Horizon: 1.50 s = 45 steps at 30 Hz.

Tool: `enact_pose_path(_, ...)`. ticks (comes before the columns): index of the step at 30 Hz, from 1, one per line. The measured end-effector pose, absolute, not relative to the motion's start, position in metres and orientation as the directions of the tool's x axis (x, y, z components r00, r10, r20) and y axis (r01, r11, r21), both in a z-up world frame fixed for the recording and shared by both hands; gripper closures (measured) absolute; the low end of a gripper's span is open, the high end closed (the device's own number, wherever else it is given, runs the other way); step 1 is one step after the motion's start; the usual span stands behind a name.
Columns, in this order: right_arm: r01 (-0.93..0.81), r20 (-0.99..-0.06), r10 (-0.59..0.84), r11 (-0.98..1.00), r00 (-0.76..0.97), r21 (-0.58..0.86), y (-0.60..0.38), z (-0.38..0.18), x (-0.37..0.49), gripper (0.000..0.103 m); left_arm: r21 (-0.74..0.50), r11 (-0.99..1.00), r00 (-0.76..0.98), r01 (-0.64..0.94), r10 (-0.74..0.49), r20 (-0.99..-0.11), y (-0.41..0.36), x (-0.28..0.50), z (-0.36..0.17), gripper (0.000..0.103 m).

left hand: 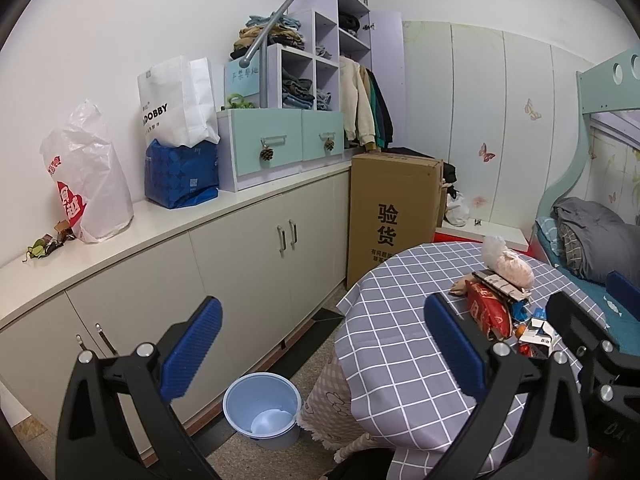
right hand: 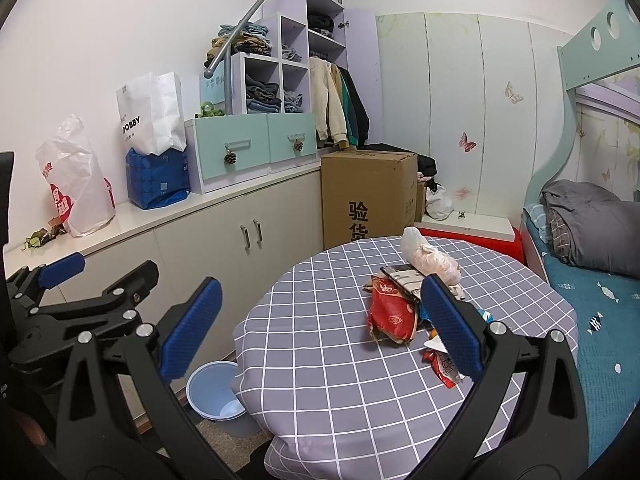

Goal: Collect trash

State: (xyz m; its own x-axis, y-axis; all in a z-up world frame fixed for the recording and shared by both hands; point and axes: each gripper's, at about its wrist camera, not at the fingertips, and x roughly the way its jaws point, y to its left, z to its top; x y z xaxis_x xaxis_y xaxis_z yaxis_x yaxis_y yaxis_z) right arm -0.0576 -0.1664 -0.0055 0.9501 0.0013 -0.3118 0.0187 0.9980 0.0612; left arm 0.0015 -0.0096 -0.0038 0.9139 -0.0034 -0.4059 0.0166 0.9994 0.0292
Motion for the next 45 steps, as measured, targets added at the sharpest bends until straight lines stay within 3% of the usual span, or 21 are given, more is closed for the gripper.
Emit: enact_pose_path(45, 0.009, -0.317, 0.019, 0.996, 0.948, 0.086, -0.1695, -0.0085, -0.0577, 0.006, 0.034, 0.999, 0.915, 0.026, -0.010, -0.403, -0.0134, -0.0003, -0.0052, 0.004)
